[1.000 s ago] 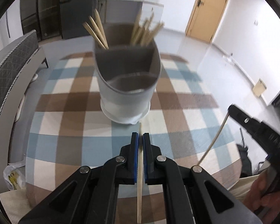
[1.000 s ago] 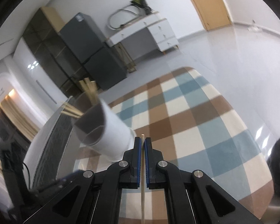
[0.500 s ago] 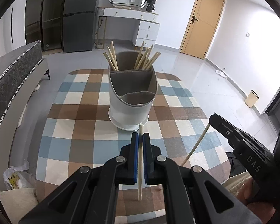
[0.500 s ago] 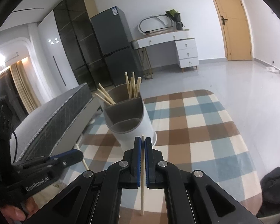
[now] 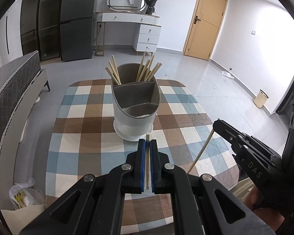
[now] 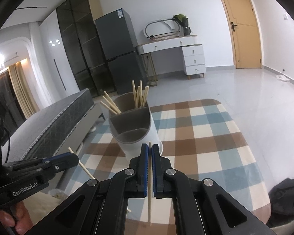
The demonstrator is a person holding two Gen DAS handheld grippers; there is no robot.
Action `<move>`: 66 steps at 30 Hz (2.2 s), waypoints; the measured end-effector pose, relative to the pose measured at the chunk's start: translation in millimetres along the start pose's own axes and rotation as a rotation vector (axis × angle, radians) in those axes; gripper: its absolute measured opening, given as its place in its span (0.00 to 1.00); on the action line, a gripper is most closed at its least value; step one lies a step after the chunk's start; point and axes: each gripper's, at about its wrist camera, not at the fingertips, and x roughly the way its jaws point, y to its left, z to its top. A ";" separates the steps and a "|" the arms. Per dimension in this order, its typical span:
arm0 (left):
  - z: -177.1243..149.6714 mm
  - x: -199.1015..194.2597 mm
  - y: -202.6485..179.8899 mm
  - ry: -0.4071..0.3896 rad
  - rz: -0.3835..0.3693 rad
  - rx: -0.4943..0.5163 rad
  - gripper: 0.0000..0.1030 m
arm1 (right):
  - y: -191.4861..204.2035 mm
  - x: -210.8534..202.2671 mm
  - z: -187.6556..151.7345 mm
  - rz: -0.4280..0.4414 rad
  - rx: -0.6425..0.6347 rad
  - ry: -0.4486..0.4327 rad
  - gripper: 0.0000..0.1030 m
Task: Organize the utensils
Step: 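Raise both held chopsticks up over the white holder, then open both tools to release the chopsticks into the holder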
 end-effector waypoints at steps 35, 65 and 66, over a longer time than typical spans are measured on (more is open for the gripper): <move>154.5 -30.5 14.1 -0.146 -0.084 -0.044 0.00 | 8.6 15.4 157.3 0.039 -0.041 -0.213 0.03; 169.7 57.0 52.7 -0.069 -0.015 -0.030 0.00 | 29.2 102.3 152.4 0.171 -0.113 -0.246 0.03; 170.7 58.5 52.3 -0.064 -0.014 -0.033 0.00 | 30.2 103.3 148.7 0.171 -0.123 -0.238 0.03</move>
